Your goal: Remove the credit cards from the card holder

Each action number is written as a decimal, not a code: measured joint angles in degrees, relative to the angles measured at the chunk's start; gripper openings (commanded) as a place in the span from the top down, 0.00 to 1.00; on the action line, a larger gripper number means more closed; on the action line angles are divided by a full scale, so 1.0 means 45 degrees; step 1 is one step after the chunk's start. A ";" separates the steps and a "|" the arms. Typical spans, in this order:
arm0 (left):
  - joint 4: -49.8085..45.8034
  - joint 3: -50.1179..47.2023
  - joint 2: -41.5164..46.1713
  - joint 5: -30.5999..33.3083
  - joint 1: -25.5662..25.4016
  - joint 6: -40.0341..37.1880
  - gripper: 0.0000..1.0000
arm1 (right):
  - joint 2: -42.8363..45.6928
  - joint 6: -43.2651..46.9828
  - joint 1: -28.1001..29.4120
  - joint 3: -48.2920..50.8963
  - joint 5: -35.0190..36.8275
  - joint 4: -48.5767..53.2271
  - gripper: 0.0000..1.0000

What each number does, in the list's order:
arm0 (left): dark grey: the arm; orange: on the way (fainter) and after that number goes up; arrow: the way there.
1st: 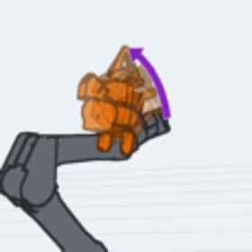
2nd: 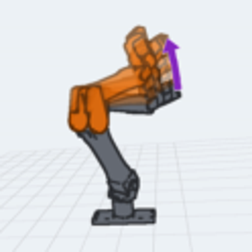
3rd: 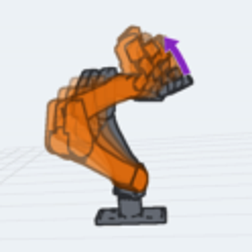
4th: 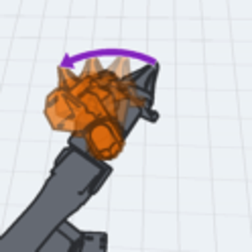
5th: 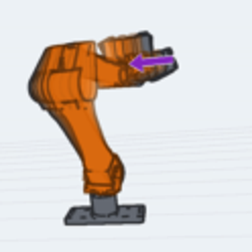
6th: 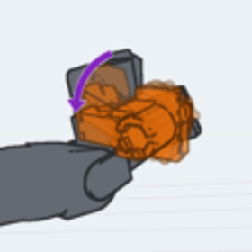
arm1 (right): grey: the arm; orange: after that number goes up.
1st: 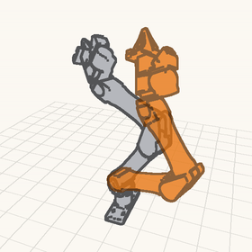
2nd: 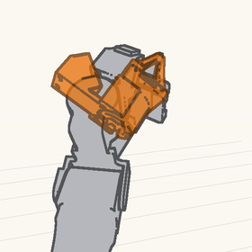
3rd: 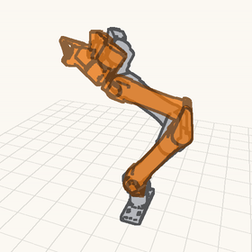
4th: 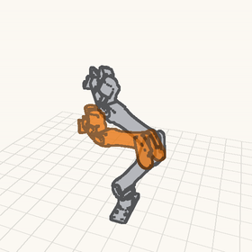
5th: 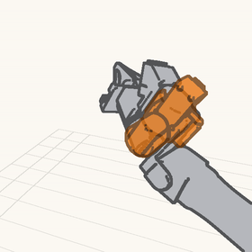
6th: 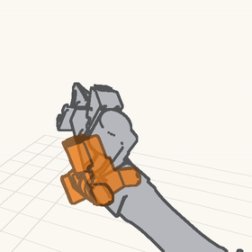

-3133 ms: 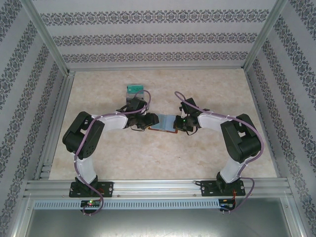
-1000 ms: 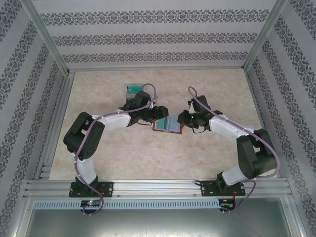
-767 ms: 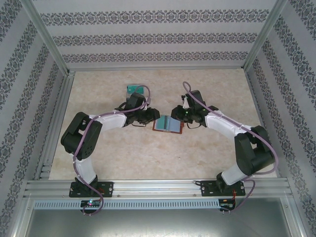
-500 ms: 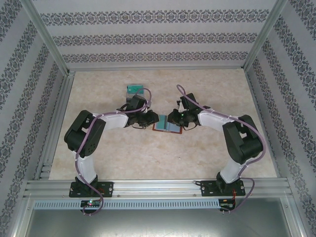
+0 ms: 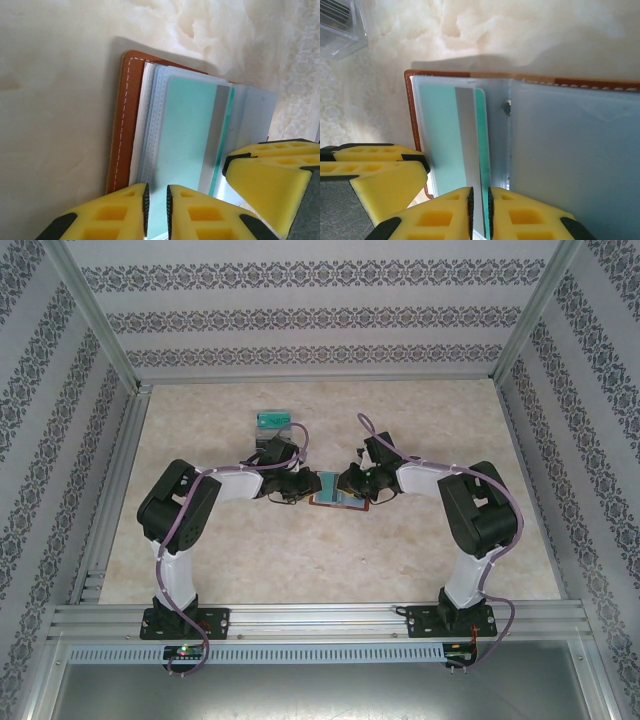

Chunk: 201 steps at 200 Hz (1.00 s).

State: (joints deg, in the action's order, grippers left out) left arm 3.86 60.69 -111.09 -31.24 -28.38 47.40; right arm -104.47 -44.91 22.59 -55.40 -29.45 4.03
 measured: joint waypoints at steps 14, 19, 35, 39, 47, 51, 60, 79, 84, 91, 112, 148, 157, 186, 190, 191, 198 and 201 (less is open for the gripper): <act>0.0000 0.0000 -0.0024 0.0000 0.0000 0.0000 0.81 | -0.0073 -0.0005 -0.0019 0.0005 -0.0010 -0.0049 0.81; 0.0005 0.0000 -0.0039 0.0000 0.0000 0.0000 0.81 | -0.0087 -0.0005 -0.0039 0.0005 -0.0010 -0.0058 0.81; 0.0000 0.0000 -0.0049 0.0000 0.0000 0.0000 0.82 | -0.0165 -0.0015 -0.0078 0.0005 -0.0058 -0.0121 0.81; 0.0005 -0.0005 -0.0049 -0.0005 0.0000 0.0000 0.82 | -0.0194 -0.0029 -0.0078 0.0005 -0.0078 -0.0155 0.81; 0.0000 0.0000 -0.0049 0.0000 0.0000 0.0005 0.82 | -0.0253 -0.0044 -0.0078 0.0005 -0.0141 -0.0209 0.81; 0.0000 0.0000 -0.0049 -0.0005 0.0000 0.0005 0.83 | -0.0296 -0.0044 -0.0078 0.0005 -0.0170 -0.0248 0.81; 0.0000 0.0000 -0.0053 -0.0005 0.0000 0.0005 0.83 | -0.0389 -0.0058 -0.0078 0.0005 -0.0272 -0.0350 0.82; 0.0000 0.0000 -0.0063 -0.0005 0.0000 0.0005 0.83 | -0.0495 -0.0102 -0.0078 0.0010 -0.0432 -0.0554 0.84; 0.0005 0.0000 -0.0068 -0.0005 0.0000 0.0005 0.83 | -0.0495 -0.0131 -0.0083 0.0010 -0.0442 -0.0578 0.85; 0.0000 0.0000 -0.0073 -0.0005 0.0000 0.0005 0.83 | -0.0495 -0.0155 -0.0078 0.0010 -0.0442 -0.0597 0.87; 0.0000 0.0000 -0.0073 0.0005 0.0000 0.0010 0.84 | -0.0495 -0.0287 -0.0126 0.0049 -0.0481 -0.0714 0.99; -0.0053 0.0000 -0.0102 0.0000 0.0000 0.0126 0.93 | -0.0432 -0.0340 -0.0350 0.0427 -0.0767 -0.1229 1.00; -0.0068 0.0005 -0.0102 0.0005 0.0000 0.0155 0.95 | -0.0355 -0.0369 -0.0452 0.0573 -0.0811 -0.1355 1.00; -0.0131 0.0019 -0.0102 0.0049 0.0000 0.0194 0.97 | 0.0058 -0.0384 -0.0792 0.1166 -0.0957 -0.1603 1.00; -0.0136 0.0019 -0.0102 0.0049 0.0000 0.0194 0.98 | 0.0117 -0.0384 -0.0845 0.1239 -0.0981 -0.1613 1.00; -0.0136 0.0019 -0.0102 0.0049 0.0000 0.0194 0.98 | 0.0141 -0.0384 -0.0865 0.1268 -0.0986 -0.1622 1.00; -0.0146 0.0019 -0.0102 0.0053 0.0000 0.0194 0.98 | 0.0257 -0.0384 -0.0952 0.1389 -0.1005 -0.1627 1.00; -0.0146 0.0019 -0.0102 0.0049 0.0000 0.0194 0.98 | 0.0316 -0.0384 -0.1005 0.1447 -0.1005 -0.1627 1.00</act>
State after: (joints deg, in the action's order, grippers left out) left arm 3.20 60.77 -111.55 -31.03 -28.38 48.27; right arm -103.04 -46.63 18.06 -48.88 -33.98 -3.29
